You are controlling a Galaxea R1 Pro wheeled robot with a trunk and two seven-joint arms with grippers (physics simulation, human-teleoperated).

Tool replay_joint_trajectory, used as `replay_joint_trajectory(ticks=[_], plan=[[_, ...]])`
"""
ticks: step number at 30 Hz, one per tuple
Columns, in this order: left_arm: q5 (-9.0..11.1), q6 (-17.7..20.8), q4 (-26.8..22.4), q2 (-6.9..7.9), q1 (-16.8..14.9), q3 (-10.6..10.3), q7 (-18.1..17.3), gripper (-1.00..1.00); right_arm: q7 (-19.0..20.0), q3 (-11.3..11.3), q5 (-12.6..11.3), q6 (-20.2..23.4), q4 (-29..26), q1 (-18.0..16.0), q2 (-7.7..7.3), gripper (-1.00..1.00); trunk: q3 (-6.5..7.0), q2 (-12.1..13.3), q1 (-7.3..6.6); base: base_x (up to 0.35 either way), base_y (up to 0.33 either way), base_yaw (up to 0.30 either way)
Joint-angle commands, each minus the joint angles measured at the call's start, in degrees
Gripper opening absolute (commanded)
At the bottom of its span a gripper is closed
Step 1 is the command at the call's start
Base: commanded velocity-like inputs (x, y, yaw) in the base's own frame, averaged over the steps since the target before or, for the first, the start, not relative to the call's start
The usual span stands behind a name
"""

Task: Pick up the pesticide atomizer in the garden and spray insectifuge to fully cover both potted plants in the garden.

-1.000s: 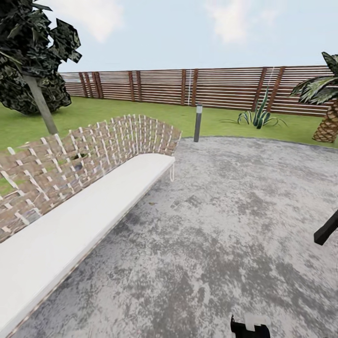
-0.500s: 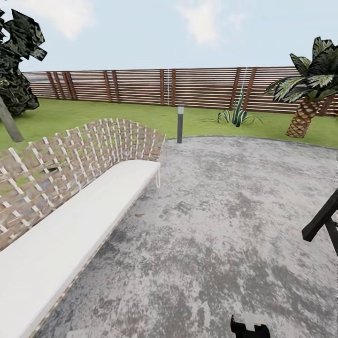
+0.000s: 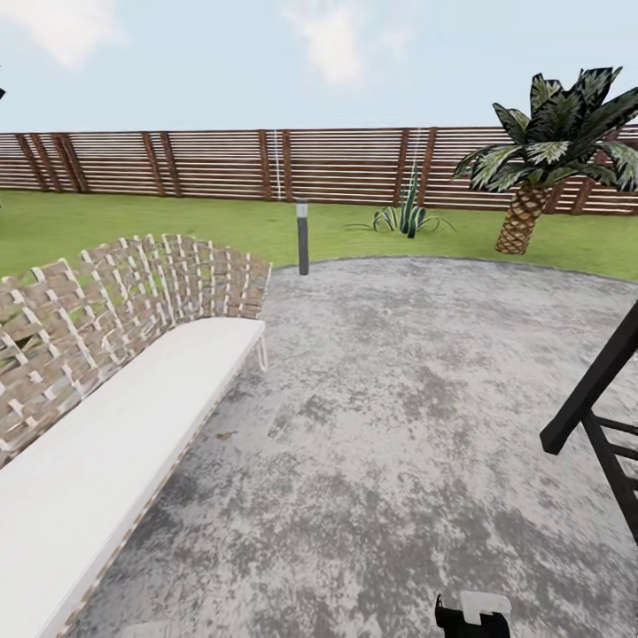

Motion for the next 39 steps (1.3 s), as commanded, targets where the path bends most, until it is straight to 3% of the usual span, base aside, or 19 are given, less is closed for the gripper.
replay_joint_trajectory(ticks=[1,39], plan=[[0.25,-0.15,0.04,0.01,0.01,0.22,-0.27,-1.00,-0.27,-0.37,0.61,-0.15,0.10,-0.05,0.00,1.00,-0.05,-0.02,0.02,0.335,0.000,-0.245],[0.30,-0.14,0.04,0.28,-0.01,0.37,-0.09,-1.00,-0.27,-0.28,0.69,-0.16,0.10,-0.03,0.08,1.00,0.30,-0.02,0.02,0.336,0.000,-0.233]])
